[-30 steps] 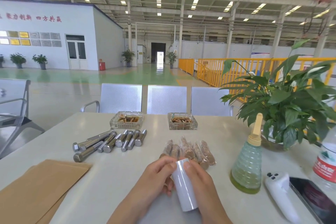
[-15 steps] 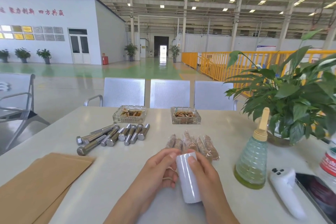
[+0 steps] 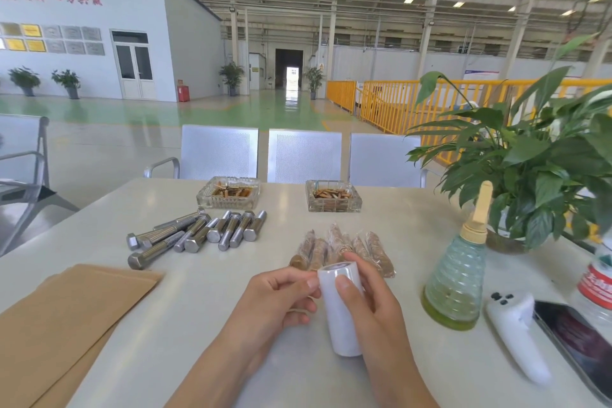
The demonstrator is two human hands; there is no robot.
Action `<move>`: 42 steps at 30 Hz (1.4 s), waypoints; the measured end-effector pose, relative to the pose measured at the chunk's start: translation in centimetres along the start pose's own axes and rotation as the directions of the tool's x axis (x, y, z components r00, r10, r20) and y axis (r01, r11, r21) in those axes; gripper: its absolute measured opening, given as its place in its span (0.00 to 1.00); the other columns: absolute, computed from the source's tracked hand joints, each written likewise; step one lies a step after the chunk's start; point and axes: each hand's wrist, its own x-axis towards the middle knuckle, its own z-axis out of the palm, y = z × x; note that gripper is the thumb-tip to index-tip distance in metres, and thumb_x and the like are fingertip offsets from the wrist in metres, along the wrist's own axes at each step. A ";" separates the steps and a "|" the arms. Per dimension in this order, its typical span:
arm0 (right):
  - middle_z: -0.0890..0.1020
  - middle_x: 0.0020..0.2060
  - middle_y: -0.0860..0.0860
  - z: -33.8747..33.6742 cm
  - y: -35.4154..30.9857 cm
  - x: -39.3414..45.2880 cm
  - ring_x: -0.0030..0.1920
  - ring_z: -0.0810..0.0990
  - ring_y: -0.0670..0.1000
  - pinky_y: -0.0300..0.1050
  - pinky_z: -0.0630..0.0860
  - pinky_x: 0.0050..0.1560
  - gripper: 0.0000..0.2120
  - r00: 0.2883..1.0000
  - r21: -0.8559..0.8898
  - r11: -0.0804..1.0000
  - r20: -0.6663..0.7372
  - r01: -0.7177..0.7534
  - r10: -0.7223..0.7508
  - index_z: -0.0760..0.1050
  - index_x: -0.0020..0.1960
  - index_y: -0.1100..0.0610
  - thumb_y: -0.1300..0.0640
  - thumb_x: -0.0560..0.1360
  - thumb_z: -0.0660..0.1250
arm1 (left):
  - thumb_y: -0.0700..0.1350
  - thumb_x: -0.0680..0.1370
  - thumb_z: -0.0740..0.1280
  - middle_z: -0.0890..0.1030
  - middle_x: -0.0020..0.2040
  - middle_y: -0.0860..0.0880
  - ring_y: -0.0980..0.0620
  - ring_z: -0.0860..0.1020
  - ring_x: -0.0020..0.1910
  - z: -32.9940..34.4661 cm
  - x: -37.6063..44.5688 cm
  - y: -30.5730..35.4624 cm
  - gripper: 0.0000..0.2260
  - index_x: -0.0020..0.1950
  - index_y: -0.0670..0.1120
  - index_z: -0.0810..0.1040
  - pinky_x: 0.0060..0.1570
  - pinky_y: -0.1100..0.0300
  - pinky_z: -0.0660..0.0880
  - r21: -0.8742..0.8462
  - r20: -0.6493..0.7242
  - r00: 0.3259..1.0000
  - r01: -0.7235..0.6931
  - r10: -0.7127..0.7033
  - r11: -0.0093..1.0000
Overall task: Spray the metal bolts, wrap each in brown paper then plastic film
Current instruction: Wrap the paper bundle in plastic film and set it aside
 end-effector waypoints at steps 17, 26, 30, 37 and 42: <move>0.84 0.54 0.35 0.5 -0.1 -0.1 0.54 0.83 0.38 0.31 0.76 0.48 0.13 0.995 -0.071 0.996 0.086 -0.045 0.051 0.80 0.57 0.33 0.40 0.74 0.64 | 0.52 0.76 0.67 0.73 0.41 0.42 0.50 0.74 0.32 0.7 0.0 0.0 0.11 0.52 0.48 0.83 0.32 0.58 0.73 0.293 0.074 0.984 -0.178 0.164 0.939; 0.84 0.54 0.33 0.6 -0.4 -0.6 0.54 0.83 0.37 0.31 0.77 0.48 0.08 0.996 -0.112 0.993 0.079 -0.025 0.034 0.79 0.57 0.29 0.41 0.79 0.69 | 0.58 0.77 0.62 0.69 0.32 0.47 0.50 0.67 0.30 1.1 -0.8 0.3 0.14 0.50 0.49 0.80 0.32 0.57 0.66 0.497 0.086 0.959 -0.275 0.269 0.823; 0.84 0.56 0.35 0.4 -0.1 -0.9 0.58 0.82 0.40 0.45 0.79 0.60 0.16 0.999 -0.173 0.985 0.034 0.011 -0.005 0.79 0.61 0.35 0.37 0.74 0.66 | 0.54 0.79 0.58 0.69 0.30 0.56 0.54 0.66 0.31 1.4 -1.3 0.2 0.11 0.40 0.52 0.72 0.34 0.58 0.65 0.533 0.124 0.945 -0.321 0.303 0.783; 0.84 0.56 0.35 0.1 0.1 -0.7 0.57 0.82 0.39 0.41 0.78 0.57 0.17 1.000 -0.184 0.983 0.025 0.004 0.001 0.79 0.61 0.34 0.35 0.73 0.65 | 0.50 0.79 0.55 0.68 0.28 0.53 0.52 0.65 0.29 1.2 -1.4 0.3 0.10 0.43 0.46 0.70 0.32 0.56 0.66 0.508 0.154 0.960 -0.279 0.233 0.815; 0.84 0.55 0.35 0.1 0.1 -0.8 0.56 0.82 0.39 0.41 0.78 0.55 0.17 1.000 -0.182 0.983 0.028 0.012 -0.007 0.79 0.61 0.34 0.35 0.73 0.66 | 0.53 0.81 0.56 0.68 0.26 0.52 0.52 0.65 0.26 1.2 -1.3 -0.2 0.12 0.43 0.47 0.68 0.29 0.60 0.65 0.482 0.168 0.963 -0.268 0.212 0.834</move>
